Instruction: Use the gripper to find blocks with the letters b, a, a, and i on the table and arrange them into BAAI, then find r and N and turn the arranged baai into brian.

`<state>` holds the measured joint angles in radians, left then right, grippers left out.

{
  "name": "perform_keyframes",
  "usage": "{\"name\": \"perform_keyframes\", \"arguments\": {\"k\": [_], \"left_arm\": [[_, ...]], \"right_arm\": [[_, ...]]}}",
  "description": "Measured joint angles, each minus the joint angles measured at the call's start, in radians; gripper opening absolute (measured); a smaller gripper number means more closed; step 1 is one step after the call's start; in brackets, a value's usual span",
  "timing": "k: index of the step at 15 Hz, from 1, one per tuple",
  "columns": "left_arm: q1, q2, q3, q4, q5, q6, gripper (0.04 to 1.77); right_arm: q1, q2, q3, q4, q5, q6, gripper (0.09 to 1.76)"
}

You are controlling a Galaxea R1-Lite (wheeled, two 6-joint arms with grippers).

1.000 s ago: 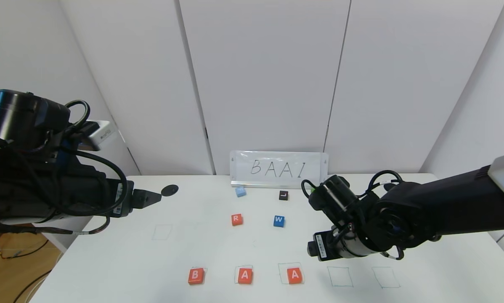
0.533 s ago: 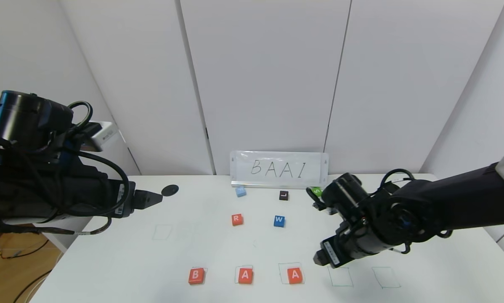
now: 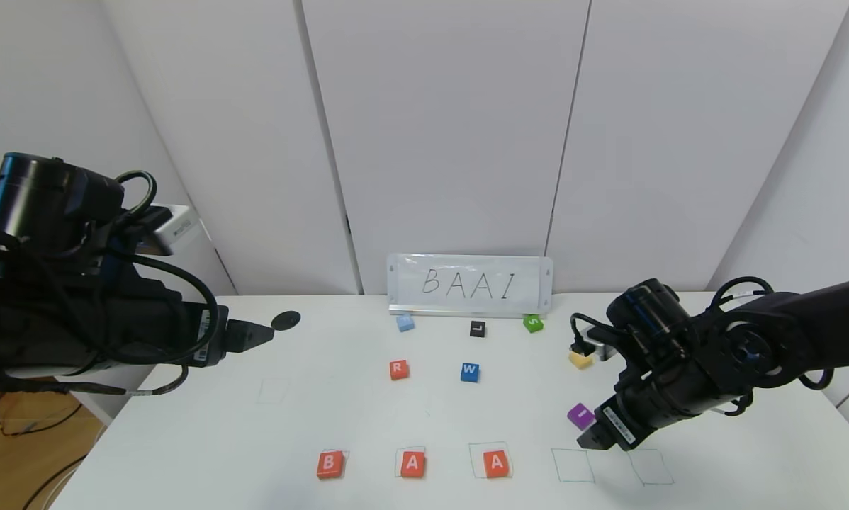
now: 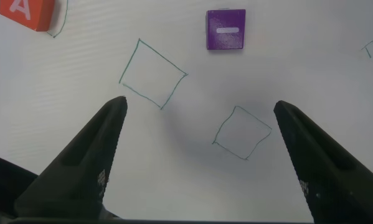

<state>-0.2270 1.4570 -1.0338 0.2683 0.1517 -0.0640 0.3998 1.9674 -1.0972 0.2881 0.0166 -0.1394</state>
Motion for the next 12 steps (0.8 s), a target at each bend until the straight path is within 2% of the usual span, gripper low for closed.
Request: {"name": "perform_keyframes", "arguments": {"k": [2,12], "left_arm": [[0.000,0.000,0.000,0.000,0.000,0.000,1.72],[0.000,0.005,0.000,0.000,0.001,0.004,1.72]], "right_arm": [[0.000,0.007,-0.002,-0.001,0.001,-0.044,1.70],[0.014,0.151,-0.078,-0.057,-0.019,-0.033,1.71]]}}
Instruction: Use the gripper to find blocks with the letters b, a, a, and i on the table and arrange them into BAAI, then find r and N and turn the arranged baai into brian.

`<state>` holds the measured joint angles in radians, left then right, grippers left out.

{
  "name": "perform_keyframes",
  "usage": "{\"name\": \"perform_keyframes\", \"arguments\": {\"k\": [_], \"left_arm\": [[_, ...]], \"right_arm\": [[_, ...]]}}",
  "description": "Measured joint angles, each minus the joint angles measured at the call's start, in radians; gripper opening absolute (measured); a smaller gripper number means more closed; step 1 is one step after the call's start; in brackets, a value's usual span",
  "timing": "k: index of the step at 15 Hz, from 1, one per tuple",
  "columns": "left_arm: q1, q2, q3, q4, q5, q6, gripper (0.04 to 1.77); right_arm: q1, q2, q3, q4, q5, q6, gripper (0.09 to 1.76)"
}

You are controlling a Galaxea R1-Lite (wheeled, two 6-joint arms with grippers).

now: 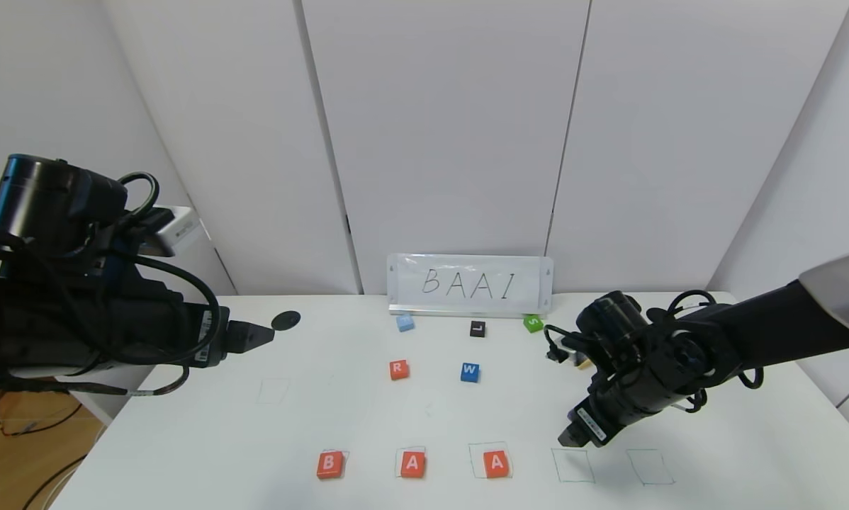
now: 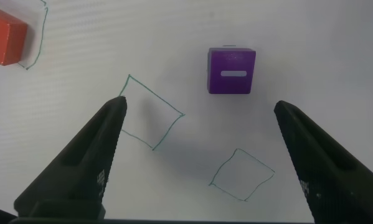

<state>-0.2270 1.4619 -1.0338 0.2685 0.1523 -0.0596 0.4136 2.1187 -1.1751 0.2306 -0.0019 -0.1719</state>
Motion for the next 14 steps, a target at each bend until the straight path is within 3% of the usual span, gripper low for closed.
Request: {"name": "perform_keyframes", "arguments": {"k": [14], "left_arm": [[-0.012,0.009,0.006,0.000,0.019,0.003,1.72]], "right_arm": [[-0.033,0.107,-0.069,-0.001,0.001,0.000,1.71]]}}
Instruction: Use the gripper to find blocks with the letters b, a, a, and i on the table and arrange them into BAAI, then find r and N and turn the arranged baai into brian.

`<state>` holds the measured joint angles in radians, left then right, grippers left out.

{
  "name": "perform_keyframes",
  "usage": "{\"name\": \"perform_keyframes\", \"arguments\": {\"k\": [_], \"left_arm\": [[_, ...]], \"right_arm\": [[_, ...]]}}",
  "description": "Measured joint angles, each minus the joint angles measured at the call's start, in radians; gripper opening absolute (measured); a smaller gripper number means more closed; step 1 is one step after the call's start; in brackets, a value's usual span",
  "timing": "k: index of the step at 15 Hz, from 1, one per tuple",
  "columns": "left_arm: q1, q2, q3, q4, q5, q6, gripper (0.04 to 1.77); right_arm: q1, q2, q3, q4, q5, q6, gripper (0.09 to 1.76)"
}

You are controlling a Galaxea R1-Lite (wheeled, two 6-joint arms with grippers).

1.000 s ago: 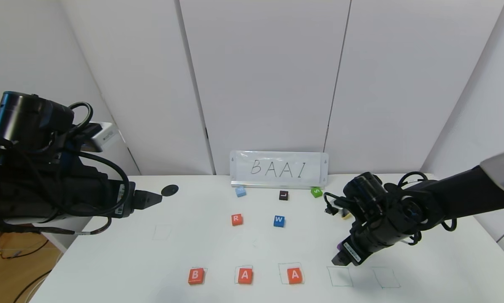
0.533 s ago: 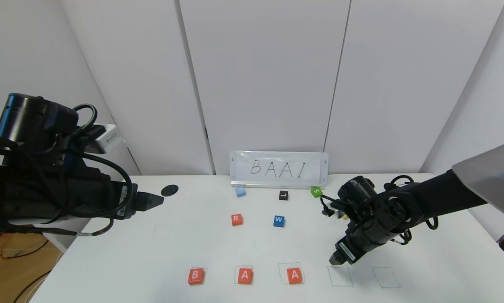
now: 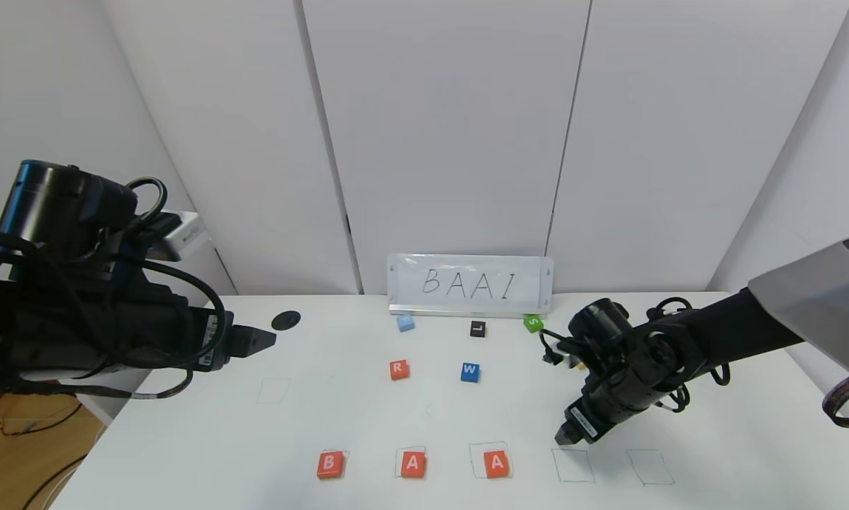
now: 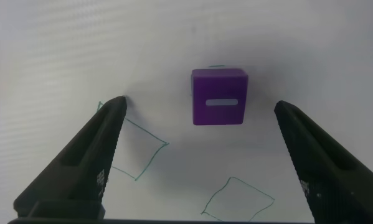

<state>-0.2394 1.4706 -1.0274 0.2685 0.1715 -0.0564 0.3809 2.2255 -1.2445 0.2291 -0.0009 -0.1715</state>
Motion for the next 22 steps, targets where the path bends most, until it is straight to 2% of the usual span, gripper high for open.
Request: {"name": "perform_keyframes", "arguments": {"k": [3,6,9,18,19,22], "left_arm": [[-0.007,0.003,0.002,0.000,0.002,0.000,1.72],[0.020,0.003,0.003,0.000,0.003,0.000,1.72],[-0.009,0.003,0.004,0.000,0.002,0.000,1.72],[-0.012,0.004,0.005,0.000,0.002,0.000,1.72],[-0.012,0.004,0.005,0.000,0.002,0.000,1.72],[-0.012,0.004,0.005,0.000,0.001,0.000,1.72]], "right_arm": [[-0.005,0.007,-0.006,-0.002,0.000,0.001,1.71],[-0.009,0.009,-0.013,-0.045,0.004,0.029,1.71],[-0.007,0.013,-0.011,-0.048,0.007,0.029,1.71],[-0.002,0.000,0.003,-0.037,0.010,0.017,1.71],[-0.001,0.000,0.003,-0.037,0.010,0.018,1.62],[0.003,0.000,0.008,-0.039,0.011,0.016,1.13]]}}
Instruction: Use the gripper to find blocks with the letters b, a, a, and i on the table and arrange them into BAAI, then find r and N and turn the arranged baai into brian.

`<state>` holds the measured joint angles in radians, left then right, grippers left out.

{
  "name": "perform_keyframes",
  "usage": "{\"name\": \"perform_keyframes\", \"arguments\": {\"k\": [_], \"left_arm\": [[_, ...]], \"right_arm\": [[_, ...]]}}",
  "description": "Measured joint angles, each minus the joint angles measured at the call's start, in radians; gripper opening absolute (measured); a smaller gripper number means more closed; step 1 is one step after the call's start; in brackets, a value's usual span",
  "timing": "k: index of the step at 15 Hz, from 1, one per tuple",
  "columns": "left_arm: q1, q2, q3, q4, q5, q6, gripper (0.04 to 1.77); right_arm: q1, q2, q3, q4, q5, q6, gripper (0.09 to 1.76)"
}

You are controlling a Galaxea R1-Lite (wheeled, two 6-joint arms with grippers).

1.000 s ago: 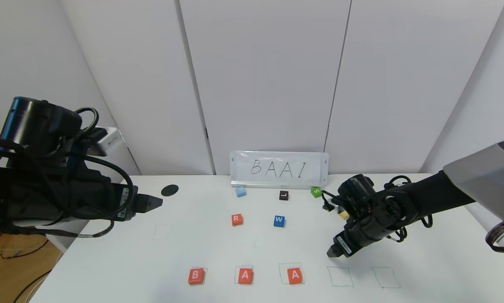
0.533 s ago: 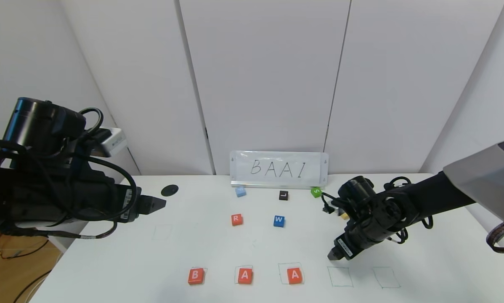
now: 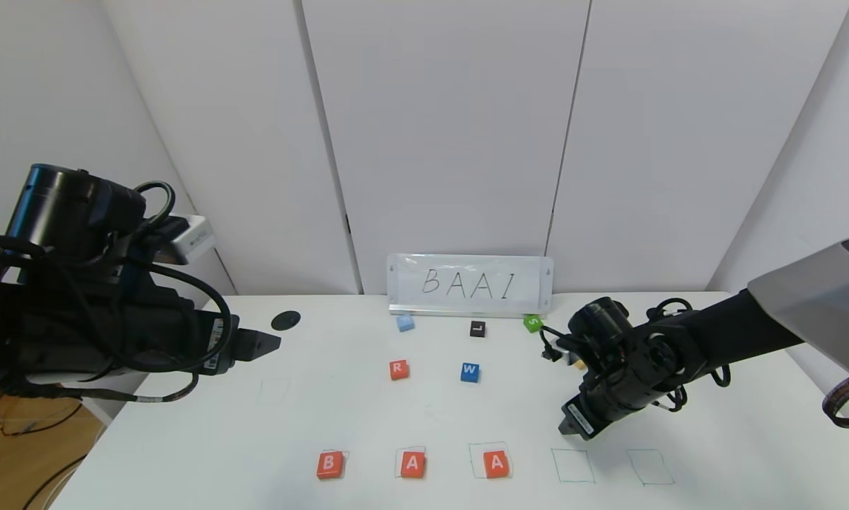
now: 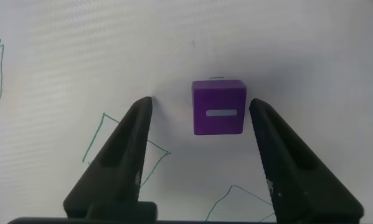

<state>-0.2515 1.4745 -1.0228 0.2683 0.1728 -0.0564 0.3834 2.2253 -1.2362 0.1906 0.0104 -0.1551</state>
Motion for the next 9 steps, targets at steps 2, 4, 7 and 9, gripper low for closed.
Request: {"name": "perform_keyframes", "arguments": {"k": [2,4,7,9], "left_arm": [[0.000,0.000,0.000,0.000,0.000,0.000,1.72],[0.000,0.000,0.000,0.000,0.000,0.000,1.72],[-0.001,0.001,0.000,0.000,0.000,0.000,1.72],[-0.001,0.001,0.000,0.000,0.000,0.000,1.72]], "right_arm": [[0.003,0.000,0.001,0.000,0.000,0.001,0.89],[0.003,0.000,0.001,0.000,0.000,0.001,0.55],[0.003,-0.003,0.002,0.001,0.000,0.000,0.53],[0.003,-0.003,0.002,0.001,0.000,0.000,0.53]]}}
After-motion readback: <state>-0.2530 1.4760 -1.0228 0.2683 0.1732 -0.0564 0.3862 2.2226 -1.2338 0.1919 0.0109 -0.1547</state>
